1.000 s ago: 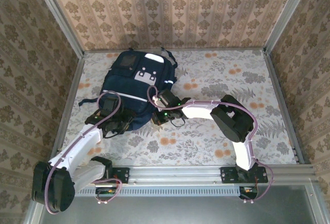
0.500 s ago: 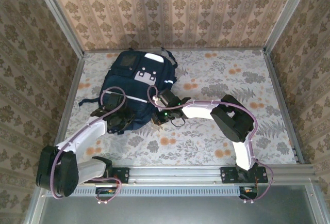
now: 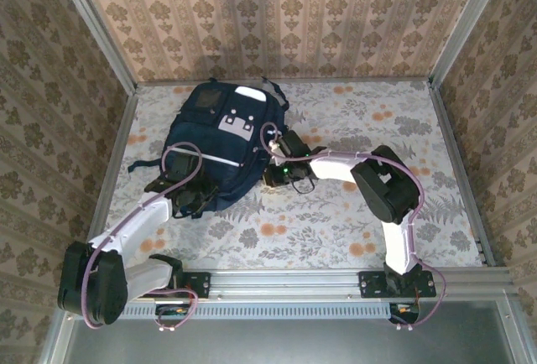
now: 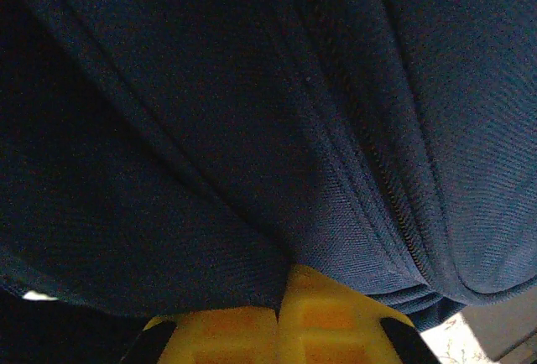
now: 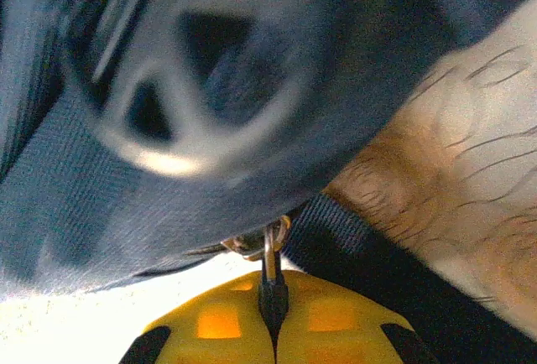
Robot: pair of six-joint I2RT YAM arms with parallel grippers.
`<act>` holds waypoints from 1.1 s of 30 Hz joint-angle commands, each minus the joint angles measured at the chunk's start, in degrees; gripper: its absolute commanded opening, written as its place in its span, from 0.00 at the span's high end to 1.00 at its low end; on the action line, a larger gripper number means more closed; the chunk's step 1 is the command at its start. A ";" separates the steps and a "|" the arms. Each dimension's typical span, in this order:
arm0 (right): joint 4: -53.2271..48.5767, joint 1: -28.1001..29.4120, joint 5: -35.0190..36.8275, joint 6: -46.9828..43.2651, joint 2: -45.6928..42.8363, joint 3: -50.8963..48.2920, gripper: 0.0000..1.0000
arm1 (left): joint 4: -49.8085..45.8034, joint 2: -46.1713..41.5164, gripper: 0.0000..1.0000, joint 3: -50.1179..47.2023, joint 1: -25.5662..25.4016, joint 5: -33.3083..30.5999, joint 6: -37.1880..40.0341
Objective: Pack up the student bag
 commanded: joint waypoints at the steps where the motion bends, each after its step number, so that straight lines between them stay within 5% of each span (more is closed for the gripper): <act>1: -3.70 -3.89 4.73 0.68 1.04 4.12 0.96 | -1.29 -1.45 1.00 -0.46 0.78 -1.86 1.97; 7: -4.26 -5.96 6.28 1.20 1.75 6.40 0.77 | 1.24 -0.33 1.00 0.30 -1.20 -0.68 3.54; 10: -2.32 -4.96 5.29 0.16 -1.38 3.26 0.56 | 4.71 1.07 1.00 1.36 -3.65 -0.17 6.85; 14: -1.43 -2.60 9.15 -1.78 -9.98 -3.87 0.31 | 9.54 5.38 0.88 4.23 -5.67 2.69 12.47; 15: -0.28 -2.08 10.86 -2.20 -12.96 -6.31 0.10 | 10.57 6.55 0.86 5.17 -5.64 4.25 13.71; 16: 0.95 -1.60 12.32 -2.90 -16.38 -9.35 0.00 | 11.15 7.51 0.84 6.48 -7.67 5.52 15.07; 19: 2.44 -1.62 17.40 -2.87 -26.46 -15.76 0.00 | 11.32 7.93 0.74 9.58 -11.39 6.08 20.02; 22: 2.22 -1.93 21.79 -3.67 -36.77 -20.35 0.00 | 8.17 4.96 0.51 11.18 -15.20 2.84 26.48; 23: 2.30 -2.13 22.74 -4.01 -40.52 -21.80 0.00 | 7.55 2.79 0.36 10.77 -15.92 1.67 28.29; 24: 2.66 -2.15 23.53 -4.56 -43.62 -23.26 0.00 | 7.99 0.60 0.01 9.85 -15.98 1.83 30.06; 27: 5.41 -2.23 31.15 -6.06 -54.32 -29.08 0.00 | 7.12 -8.06 0.00 8.18 -15.10 -1.94 36.48; 31: 19.94 -2.45 49.35 -13.70 -66.38 -41.23 0.00 | -2.19 -16.94 0.00 9.11 -13.11 -31.28 39.73; 33: 27.63 -4.17 58.40 -19.50 -66.81 -45.63 0.00 | 2.43 -20.50 0.00 5.33 -9.67 -33.18 45.46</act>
